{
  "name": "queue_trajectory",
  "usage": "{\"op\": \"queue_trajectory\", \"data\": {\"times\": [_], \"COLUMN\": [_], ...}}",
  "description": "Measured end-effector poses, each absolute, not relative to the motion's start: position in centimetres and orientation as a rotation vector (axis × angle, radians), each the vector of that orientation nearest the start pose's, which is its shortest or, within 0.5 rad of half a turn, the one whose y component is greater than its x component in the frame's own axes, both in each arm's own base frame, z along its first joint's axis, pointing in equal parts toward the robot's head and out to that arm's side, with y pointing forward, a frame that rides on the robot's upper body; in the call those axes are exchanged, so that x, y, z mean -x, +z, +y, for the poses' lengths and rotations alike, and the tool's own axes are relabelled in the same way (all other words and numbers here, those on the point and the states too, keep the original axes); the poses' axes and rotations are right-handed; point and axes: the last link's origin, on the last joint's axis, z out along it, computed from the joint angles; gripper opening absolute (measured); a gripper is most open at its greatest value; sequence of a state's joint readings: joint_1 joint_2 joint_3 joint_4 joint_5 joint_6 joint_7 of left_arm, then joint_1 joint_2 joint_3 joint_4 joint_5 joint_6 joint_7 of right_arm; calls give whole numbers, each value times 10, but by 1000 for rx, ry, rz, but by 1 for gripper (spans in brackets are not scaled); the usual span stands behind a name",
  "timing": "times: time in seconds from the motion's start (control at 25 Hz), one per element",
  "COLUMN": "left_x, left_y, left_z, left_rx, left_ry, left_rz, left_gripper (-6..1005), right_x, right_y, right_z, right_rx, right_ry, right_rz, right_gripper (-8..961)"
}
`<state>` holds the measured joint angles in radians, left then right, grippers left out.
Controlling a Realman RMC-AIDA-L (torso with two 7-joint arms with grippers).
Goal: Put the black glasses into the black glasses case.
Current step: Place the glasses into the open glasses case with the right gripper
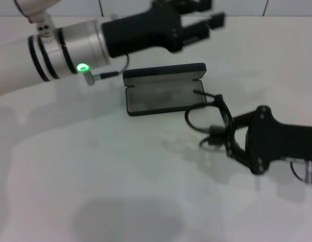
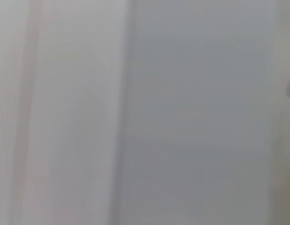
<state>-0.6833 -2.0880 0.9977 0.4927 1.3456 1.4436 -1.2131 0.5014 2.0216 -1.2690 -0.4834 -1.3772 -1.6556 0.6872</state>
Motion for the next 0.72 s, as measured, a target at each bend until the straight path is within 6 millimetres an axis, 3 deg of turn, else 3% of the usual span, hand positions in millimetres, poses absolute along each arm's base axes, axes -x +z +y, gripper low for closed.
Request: {"op": "queue_trajectory", "data": {"times": [0.16,0.28,0.44,0.72], "left_x": [181,197,208,213], "left_y": [-3,6,12,19], "left_z": [384,383,381,384], "left_rx": [2383,2297,2251,2200], "left_ry": [-1231,-1229,-1231,-1246], "left_rz": [-451,-499,-527,-554], "left_gripper": [503,503,504,505], "right_x": [-224,-213,-192,-166], "right_y": [-33,-36,-59,-91], "right_z": [316,328,336,341], "right_rx": [2659,2585,2481,2369], "right_ry": [776,601,324,105], "right_rz": [-346,-407,-517,-663], "right_gripper": [108,107,107,109]}}
